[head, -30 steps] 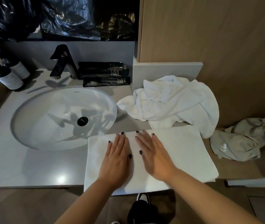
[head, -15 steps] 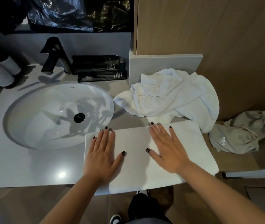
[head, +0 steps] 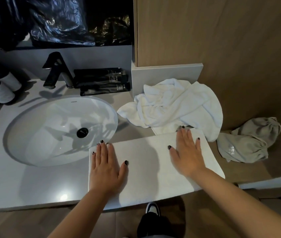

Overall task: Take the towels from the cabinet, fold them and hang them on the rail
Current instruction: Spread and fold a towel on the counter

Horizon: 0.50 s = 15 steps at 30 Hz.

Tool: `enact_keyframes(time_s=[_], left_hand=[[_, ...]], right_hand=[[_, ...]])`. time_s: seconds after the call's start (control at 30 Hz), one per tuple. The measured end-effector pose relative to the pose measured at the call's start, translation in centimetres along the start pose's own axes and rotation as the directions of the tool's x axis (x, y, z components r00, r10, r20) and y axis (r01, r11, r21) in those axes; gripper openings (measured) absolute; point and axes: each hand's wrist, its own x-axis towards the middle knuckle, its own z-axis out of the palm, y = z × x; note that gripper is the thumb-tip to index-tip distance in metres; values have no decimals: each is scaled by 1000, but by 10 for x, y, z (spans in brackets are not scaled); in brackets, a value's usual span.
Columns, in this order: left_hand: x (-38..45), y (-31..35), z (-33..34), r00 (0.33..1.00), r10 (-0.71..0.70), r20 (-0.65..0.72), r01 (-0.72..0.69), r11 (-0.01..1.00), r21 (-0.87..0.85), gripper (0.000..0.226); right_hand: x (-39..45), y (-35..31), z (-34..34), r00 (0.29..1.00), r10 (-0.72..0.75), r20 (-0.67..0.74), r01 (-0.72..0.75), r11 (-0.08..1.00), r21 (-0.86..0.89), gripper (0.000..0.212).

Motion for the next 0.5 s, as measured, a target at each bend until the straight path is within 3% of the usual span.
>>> enact_keyframes(time_s=[0.07, 0.17, 0.37, 0.5], left_hand=[[0, 12, 1, 999, 35, 20, -34, 999, -25, 86], [1, 19, 8, 989, 143, 46, -143, 990, -17, 81], [1, -16, 1, 995, 99, -14, -98, 994, 50, 78], [0, -23, 0, 997, 80, -14, -80, 996, 37, 81]], right_hand=[[-8, -32, 4, 988, -152, -25, 153, 988, 33, 72], [-16, -70, 26, 942, -335, 23, 335, 940, -64, 66], [-10, -33, 24, 937, -347, 29, 347, 923, -166, 74], [-10, 6, 12, 980, -195, 34, 197, 963, -183, 77]])
